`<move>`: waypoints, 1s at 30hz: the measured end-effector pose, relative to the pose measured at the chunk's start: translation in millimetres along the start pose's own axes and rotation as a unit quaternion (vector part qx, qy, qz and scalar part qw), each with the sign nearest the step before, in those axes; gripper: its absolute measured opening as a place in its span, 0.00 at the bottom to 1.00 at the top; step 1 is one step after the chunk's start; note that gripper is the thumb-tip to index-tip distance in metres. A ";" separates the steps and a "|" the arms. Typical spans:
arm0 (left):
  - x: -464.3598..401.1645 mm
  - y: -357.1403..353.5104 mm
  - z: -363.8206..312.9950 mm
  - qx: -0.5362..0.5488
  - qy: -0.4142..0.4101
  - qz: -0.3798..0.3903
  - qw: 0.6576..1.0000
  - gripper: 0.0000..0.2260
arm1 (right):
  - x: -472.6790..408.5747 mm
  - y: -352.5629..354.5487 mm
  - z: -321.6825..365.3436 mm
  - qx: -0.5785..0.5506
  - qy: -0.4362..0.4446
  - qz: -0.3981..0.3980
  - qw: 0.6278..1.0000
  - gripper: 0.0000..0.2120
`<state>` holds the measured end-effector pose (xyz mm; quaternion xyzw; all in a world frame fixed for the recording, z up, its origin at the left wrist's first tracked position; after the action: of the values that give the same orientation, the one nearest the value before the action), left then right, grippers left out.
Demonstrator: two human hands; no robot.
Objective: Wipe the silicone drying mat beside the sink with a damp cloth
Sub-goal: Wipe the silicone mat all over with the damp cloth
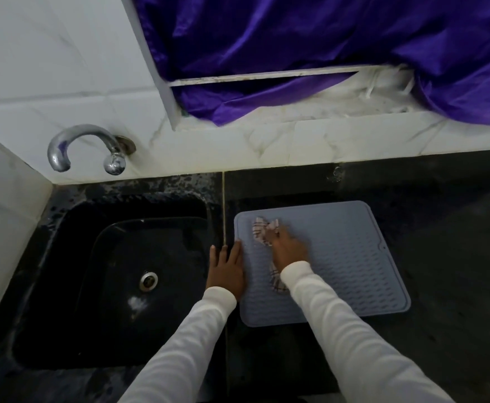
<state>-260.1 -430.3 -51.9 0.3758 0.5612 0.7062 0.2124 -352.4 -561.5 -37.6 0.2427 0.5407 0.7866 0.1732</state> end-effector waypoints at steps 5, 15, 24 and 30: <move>2.1 2.9 -2.9 0.009 0.015 0.005 1.000 0.29 | 26.9 30.3 -95.7 0.007 -0.073 -0.042 0.996 0.22; 2.3 1.3 -2.1 0.029 0.028 0.010 0.999 0.29 | 75.4 70.2 -236.3 0.016 -0.237 -0.066 0.969 0.19; 8.3 -4.0 -6.3 0.086 0.056 0.003 0.995 0.30 | 72.6 75.8 -227.7 -0.022 -0.269 -0.079 0.960 0.18; 11.2 -11.0 0.1 0.143 0.050 -0.007 0.988 0.31 | 72.3 78.3 -131.3 -0.057 -0.143 -0.081 0.985 0.16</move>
<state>-268.4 -419.1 -59.1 0.3627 0.6689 0.6352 0.1327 -487.3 -651.3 10.6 0.2973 0.4829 0.7566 0.3256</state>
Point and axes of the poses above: each hand's wrist, its own x-axis away from the middle knuckle, its own y-axis out of the back of the hand, z = x × y, the point moved 7 cm from there along -x, towards the middle knuckle, and after that the axes turned 14 degrees about y, right-handed, at the moved point
